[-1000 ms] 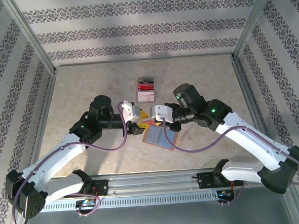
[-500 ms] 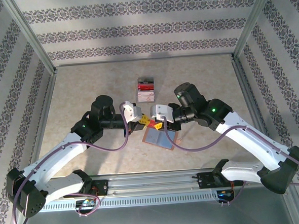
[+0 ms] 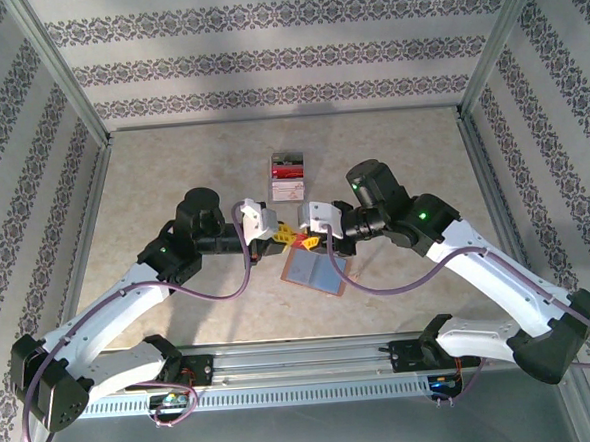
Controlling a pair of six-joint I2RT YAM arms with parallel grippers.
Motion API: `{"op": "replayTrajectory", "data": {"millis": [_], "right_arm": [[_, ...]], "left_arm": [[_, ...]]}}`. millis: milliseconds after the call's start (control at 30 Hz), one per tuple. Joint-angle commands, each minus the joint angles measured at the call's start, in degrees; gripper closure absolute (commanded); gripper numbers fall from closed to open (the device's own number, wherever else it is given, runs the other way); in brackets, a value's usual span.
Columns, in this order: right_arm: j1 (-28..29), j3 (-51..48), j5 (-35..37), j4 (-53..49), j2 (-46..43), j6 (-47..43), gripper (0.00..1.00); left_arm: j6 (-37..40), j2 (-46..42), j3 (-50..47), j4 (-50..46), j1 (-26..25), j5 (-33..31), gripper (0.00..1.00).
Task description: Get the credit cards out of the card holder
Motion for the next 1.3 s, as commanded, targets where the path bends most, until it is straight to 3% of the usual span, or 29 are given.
{"op": "replayTrajectory", "data": {"millis": [0,67,233,267,333,533,833,1033,1267], "right_arm": [[-0.69,-0.47,-2.19,0.95,-0.2,0.29,0.89],[-0.77,-0.42,-2.17,0.77,-0.18,0.33,0.98],[-1.57,1.53,-1.09,-1.41,0.41,-1.2,1.0],[-1.61,2.17,-0.67,-2.12,0.79,-1.65,1.0],[-1.75,3.99,0.67,-4.19,2.01,-2.93,1.0],[-2.54,9.45,6.12,-7.58,6.69,-6.91,1.0],[-4.27,19.93,13.82,-10.48,18.94,-9.53,1.0],[-4.54,28.73,20.72,-13.54,28.93,-9.73,1.0],[-5.08,39.97,26.08,-17.58,40.42,-10.68,1.0]], "left_arm": [[-0.79,-1.16,-0.23,3.09,-0.56,0.68,1.0],[-0.95,-1.47,-0.4,3.34,-0.56,0.3,0.99],[-1.06,-3.68,-2.08,3.28,-0.56,-2.47,0.66],[-1.1,-4.42,-2.58,3.11,-0.55,-3.37,0.66],[-0.92,-6.38,-3.76,1.96,-0.61,-6.2,0.62],[-2.81,-14.26,-8.54,-1.69,-0.58,-18.76,0.38],[-13.21,-27.89,-16.66,-7.89,-0.56,-33.05,0.35],[-19.88,-35.5,-21.18,-9.68,-0.6,-38.06,0.31],[-22.39,-37.16,-21.14,-15.75,-0.47,-45.59,0.25]]}}
